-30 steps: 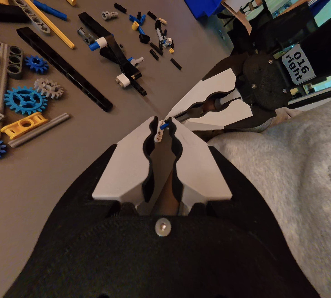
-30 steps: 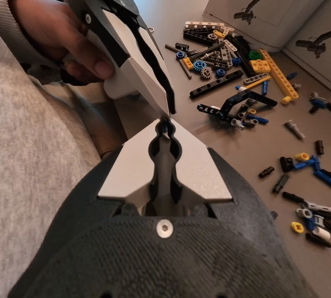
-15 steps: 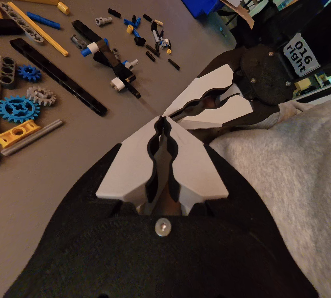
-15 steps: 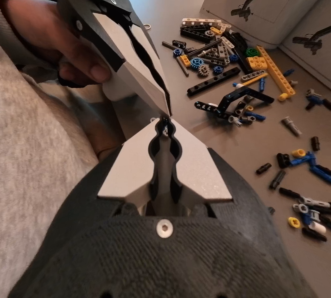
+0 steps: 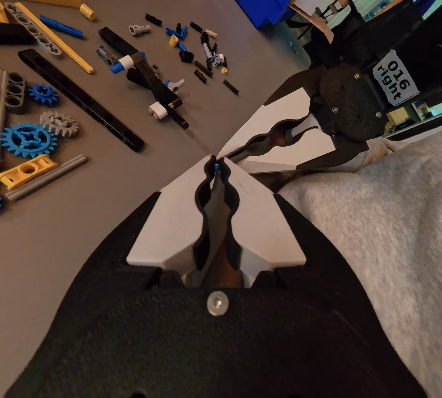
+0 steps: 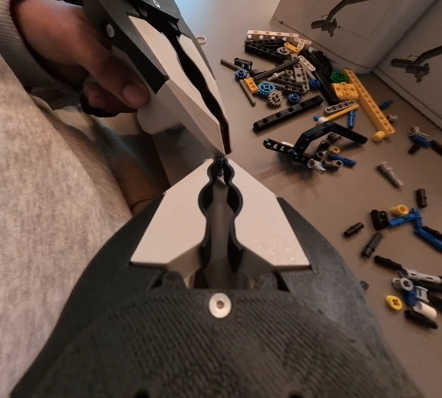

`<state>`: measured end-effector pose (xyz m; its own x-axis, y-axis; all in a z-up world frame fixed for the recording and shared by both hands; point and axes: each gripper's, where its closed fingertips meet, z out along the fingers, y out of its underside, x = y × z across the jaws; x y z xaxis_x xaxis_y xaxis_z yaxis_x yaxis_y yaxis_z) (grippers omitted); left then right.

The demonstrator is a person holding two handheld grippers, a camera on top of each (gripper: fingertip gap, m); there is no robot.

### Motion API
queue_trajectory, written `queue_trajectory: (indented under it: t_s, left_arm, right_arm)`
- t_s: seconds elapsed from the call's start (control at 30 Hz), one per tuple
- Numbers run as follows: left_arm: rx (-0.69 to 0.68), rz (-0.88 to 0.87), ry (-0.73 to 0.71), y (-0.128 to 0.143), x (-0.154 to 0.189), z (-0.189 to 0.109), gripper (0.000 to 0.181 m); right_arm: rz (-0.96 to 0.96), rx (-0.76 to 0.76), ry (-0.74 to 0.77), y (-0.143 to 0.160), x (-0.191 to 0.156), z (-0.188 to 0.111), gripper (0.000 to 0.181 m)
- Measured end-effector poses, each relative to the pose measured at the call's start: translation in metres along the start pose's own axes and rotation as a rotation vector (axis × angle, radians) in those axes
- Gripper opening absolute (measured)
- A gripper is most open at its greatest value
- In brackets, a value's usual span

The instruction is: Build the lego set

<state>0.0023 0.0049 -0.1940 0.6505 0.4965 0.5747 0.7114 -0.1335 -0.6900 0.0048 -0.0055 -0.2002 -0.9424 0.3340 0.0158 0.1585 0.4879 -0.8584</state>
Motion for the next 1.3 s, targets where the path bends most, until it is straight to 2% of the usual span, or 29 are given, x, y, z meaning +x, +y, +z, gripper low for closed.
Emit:
queue_trajectory:
  t_s: [0.03,0.3,0.5,0.67,0.93,1.3]
  left_arm:
    - [0.009,0.017,-0.003,0.0,0.001,-0.001,0.002]
    - [0.066,0.184,-0.148,0.009,-0.007,-0.012,0.012]
    - [0.049,0.264,-0.162,0.014,-0.002,-0.011,0.013]
    - [0.062,0.222,-0.126,0.014,0.001,-0.009,0.011]
    - [0.06,0.212,-0.162,0.013,-0.006,-0.008,0.0]
    - [0.065,0.197,-0.128,0.011,-0.003,-0.004,0.0]
  right_arm:
    - [-0.003,0.002,0.001,0.0,0.0,0.0,0.004]
    - [-0.001,0.01,-0.009,0.0,-0.001,-0.001,0.003]
    - [0.019,0.009,-0.013,0.0,0.0,-0.001,0.003]
    - [0.056,0.003,-0.032,0.0,0.001,-0.001,0.003]
    - [0.027,-0.002,-0.011,-0.001,0.0,0.001,0.003]
    - [0.005,-0.007,-0.011,0.0,-0.001,0.001,0.004]
